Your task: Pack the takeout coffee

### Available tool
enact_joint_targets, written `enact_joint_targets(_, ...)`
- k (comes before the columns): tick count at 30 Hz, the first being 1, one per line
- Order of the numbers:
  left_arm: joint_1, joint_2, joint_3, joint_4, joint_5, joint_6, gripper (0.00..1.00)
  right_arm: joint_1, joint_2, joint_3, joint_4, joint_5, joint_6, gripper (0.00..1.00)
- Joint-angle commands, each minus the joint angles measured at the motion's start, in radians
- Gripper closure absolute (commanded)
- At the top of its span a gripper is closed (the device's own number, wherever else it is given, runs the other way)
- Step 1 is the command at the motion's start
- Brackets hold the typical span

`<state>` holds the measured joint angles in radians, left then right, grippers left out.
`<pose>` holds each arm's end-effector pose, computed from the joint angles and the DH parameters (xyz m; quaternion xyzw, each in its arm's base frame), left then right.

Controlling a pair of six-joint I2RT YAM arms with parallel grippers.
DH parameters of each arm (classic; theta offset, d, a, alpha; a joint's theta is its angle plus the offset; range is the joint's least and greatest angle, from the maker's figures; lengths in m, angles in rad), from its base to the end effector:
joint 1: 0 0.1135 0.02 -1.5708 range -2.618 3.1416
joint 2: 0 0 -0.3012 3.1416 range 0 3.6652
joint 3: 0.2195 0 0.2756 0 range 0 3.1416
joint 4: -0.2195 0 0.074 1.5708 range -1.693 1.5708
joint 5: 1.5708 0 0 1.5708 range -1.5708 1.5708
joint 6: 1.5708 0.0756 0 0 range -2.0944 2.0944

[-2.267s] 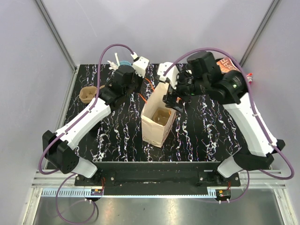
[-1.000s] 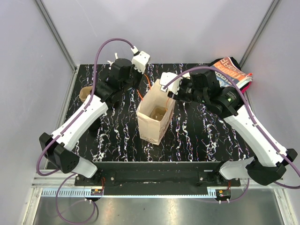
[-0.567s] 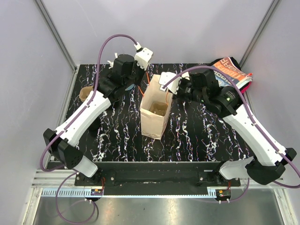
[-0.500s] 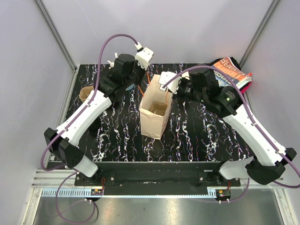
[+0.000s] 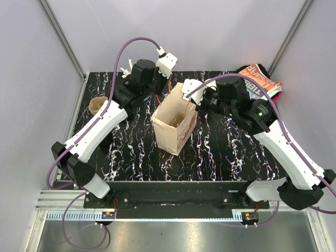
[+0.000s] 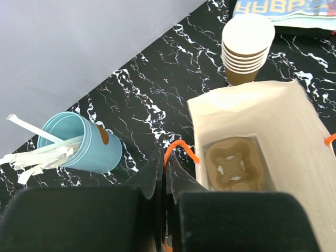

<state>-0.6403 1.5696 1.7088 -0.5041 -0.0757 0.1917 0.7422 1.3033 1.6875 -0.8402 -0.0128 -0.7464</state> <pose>0.3380 -0.2447 0.4581 0.3130 0.7615 -0.0957 0.5594 0.2216 0.2046 0.4946 -0.5774 0.6219 0.0043 0.5290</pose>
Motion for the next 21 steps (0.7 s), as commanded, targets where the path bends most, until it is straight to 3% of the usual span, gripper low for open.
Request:
enact_joint_targets(1,-0.021,-0.066,0.031,0.022,-0.009,0.025,1.0,-0.007,-0.061,0.027,-0.023,-0.042,0.024,1.0)
enact_joint_targets(12,-0.102,-0.088,0.026,0.015,0.001,0.049,1.0,-0.058,-0.176,-0.017,-0.122,-0.046,-0.018,1.0)
enact_joint_targets(21,-0.219,0.058,0.176,-0.013,-0.045,0.074,1.0,-0.136,-0.286,-0.1,-0.1,0.046,-0.036,1.0)
